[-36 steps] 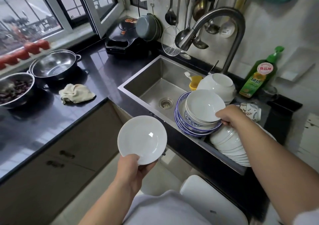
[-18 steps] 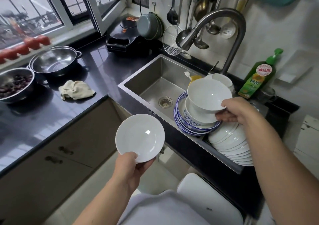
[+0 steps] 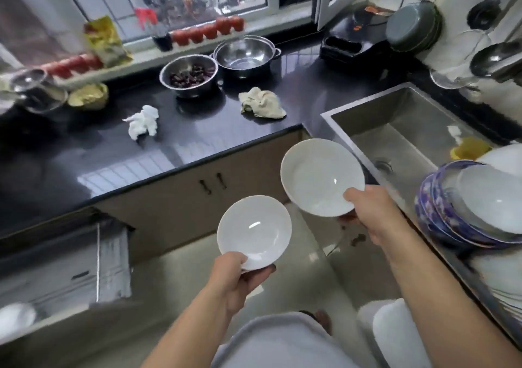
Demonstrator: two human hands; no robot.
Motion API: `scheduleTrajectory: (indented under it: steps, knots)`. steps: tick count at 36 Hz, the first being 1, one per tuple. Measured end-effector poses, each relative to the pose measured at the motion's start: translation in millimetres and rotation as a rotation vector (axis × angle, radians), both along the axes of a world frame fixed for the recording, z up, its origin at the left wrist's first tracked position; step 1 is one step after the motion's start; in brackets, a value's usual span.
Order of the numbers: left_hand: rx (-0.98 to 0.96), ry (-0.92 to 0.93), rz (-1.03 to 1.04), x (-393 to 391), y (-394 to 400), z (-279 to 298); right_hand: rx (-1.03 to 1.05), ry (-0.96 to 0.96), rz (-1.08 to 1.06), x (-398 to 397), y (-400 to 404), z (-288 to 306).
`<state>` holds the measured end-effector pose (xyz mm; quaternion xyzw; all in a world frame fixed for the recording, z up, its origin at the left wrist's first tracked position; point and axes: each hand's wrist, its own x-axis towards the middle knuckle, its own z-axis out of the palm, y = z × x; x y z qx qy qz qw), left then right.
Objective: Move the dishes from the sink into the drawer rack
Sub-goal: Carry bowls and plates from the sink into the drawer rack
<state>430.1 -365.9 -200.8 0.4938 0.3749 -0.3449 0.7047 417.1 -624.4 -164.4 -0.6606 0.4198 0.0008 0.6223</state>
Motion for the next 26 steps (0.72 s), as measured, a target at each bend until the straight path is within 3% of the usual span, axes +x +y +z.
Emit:
scheduleTrajectory:
  steps: [8,16,26]
  knots:
    - [0.104,-0.056,0.33,-12,228,-19,-0.053,0.058,0.372,73,204,-14]
    - [0.312,-0.042,0.529,-51,463,-31,0.026,0.148,0.542,88,416,-63]
    - [0.348,-0.058,0.667,-40,603,-35,0.03,0.253,0.715,125,559,-100]
